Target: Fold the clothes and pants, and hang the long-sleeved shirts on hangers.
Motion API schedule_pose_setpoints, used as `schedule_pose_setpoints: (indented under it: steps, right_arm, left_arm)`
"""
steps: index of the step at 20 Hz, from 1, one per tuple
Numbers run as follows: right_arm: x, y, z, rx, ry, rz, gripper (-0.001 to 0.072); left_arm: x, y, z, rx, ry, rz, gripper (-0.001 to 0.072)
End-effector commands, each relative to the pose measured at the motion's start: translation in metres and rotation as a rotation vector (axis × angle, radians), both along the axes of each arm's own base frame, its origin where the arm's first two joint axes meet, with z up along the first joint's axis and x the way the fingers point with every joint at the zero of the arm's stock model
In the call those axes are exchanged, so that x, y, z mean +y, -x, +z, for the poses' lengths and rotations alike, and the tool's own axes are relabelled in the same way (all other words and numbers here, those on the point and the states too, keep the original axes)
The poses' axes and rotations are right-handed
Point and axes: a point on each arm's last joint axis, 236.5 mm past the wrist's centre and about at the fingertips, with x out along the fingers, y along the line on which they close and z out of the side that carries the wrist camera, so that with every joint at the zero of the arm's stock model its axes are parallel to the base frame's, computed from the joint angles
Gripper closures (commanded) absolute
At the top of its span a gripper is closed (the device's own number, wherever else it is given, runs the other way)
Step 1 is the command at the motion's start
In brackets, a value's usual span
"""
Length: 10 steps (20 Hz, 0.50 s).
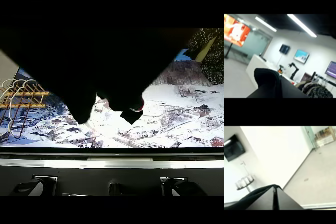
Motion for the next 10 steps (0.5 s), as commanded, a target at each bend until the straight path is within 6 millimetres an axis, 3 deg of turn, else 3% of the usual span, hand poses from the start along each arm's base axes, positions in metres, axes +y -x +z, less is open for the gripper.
schedule_pose_setpoints:
  steps: [1,3,5,7,10]
  right_arm:
    - [-0.011,0.039,0.013,-0.054,-0.003,-0.009,0.0669]
    - [-0.011,0.03,0.008,-0.034,0.004,-0.019,0.0669]
    - [-0.007,-0.001,-0.009,0.032,0.033,-0.04,0.0669]
    - [0.0,-0.054,-0.041,0.134,0.073,-0.068,0.0668]
    - [0.015,-0.154,-0.125,0.346,0.156,-0.105,0.0668]
  left_arm:
    - [-0.005,0.053,0.013,-0.068,-0.049,0.033,0.0668]
    - [-0.009,0.044,-0.002,-0.007,-0.087,0.03,0.0668]
    - [-0.009,0.016,-0.026,0.092,-0.122,0.033,0.0669]
    - [-0.007,-0.029,-0.062,0.226,-0.138,0.015,0.0669]
    - [-0.005,-0.116,-0.141,0.472,-0.191,-0.028,0.0669]
